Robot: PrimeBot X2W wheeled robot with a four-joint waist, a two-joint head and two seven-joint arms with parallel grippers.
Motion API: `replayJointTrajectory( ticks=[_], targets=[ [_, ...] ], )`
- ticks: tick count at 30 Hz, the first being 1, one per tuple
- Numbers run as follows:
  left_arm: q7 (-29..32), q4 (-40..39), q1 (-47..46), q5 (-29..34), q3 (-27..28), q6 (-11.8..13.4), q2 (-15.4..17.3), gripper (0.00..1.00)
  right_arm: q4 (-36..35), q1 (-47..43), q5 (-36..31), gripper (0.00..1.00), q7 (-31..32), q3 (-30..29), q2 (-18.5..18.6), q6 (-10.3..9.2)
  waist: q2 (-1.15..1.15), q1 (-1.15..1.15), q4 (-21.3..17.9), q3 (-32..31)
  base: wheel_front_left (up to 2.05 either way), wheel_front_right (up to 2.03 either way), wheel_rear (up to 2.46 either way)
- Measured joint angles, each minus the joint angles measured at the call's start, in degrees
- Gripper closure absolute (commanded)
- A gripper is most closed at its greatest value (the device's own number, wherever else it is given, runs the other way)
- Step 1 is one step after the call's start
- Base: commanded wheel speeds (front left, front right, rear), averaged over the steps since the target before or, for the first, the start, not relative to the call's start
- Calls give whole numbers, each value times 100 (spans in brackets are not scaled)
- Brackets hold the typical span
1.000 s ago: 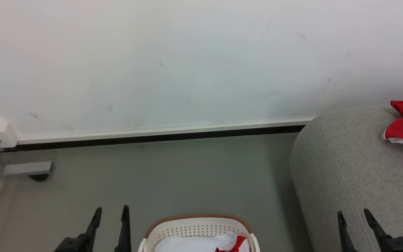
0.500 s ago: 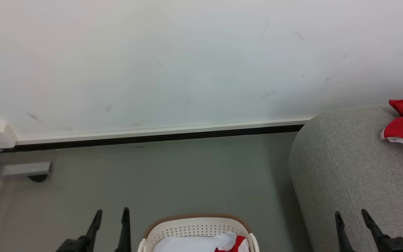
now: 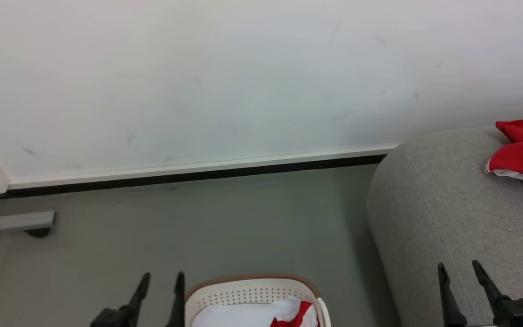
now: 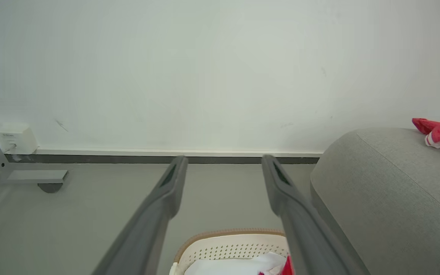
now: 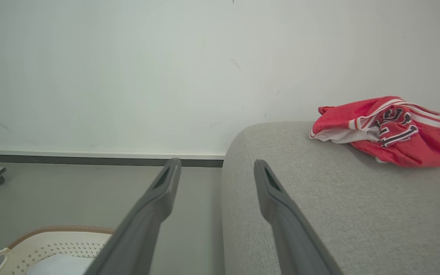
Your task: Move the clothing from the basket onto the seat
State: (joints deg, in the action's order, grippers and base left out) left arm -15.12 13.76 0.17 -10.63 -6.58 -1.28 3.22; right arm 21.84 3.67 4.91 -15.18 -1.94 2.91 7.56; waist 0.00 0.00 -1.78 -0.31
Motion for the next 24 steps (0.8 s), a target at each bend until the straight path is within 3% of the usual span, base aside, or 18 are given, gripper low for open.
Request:
replayJointTrajectory(
  ticks=[4,12,16,24],
  targets=[
    [75,276,-160,59,-364,-180,-14,0,-137,106,-77,0,0,-44,0,0,0,0,-164,67,0,0,0],
    [836,1001,-931,327,-1149,-400,-29,0,-479,414,-136,0,0,-137,0,0,0,1,-492,567,0,0,0],
    [1304,1500,-1373,413,-1455,-452,-38,0,-683,593,-114,0,0,-80,1,0,0,1,-680,933,0,0,0],
    [1650,2677,-2548,611,-1847,-533,-27,0,-1181,1090,23,0,0,71,5,0,0,2,-1000,1931,0,0,0]
  ],
)
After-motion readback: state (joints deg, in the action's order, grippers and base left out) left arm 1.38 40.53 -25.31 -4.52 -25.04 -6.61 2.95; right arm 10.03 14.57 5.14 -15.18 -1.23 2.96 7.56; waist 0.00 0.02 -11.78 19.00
